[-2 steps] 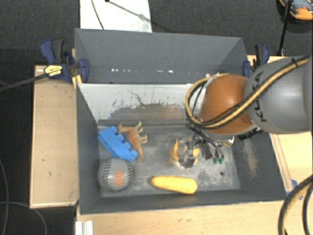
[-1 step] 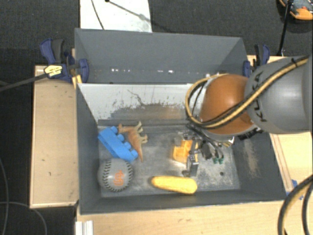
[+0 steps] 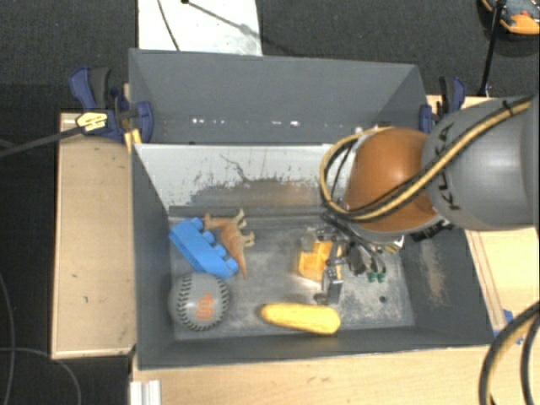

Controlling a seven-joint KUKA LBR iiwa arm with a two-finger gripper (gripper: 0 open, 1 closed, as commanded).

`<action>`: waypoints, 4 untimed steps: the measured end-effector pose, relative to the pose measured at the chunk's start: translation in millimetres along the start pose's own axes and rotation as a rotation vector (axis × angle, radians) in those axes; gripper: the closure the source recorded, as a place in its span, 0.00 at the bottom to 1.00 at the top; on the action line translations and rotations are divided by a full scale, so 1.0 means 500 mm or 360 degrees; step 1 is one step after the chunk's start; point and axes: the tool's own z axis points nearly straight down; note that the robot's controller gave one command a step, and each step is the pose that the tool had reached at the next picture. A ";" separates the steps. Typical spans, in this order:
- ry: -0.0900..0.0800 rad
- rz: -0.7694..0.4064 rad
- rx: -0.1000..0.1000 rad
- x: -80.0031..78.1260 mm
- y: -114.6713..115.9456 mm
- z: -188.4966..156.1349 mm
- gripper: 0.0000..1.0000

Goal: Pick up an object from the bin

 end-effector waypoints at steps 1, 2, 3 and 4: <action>0.0002 -0.0055 0.0001 -0.004 -0.018 0.028 0.00; 0.0002 0.0096 0.0001 0.000 -0.028 0.041 0.00; -0.0002 0.0264 0.0001 -0.010 -0.034 0.054 0.00; -0.0002 0.0299 0.0000 0.018 -0.060 0.066 1.00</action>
Offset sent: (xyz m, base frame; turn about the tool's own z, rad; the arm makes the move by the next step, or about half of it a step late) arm -0.0015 -0.0165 -0.0253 0.1832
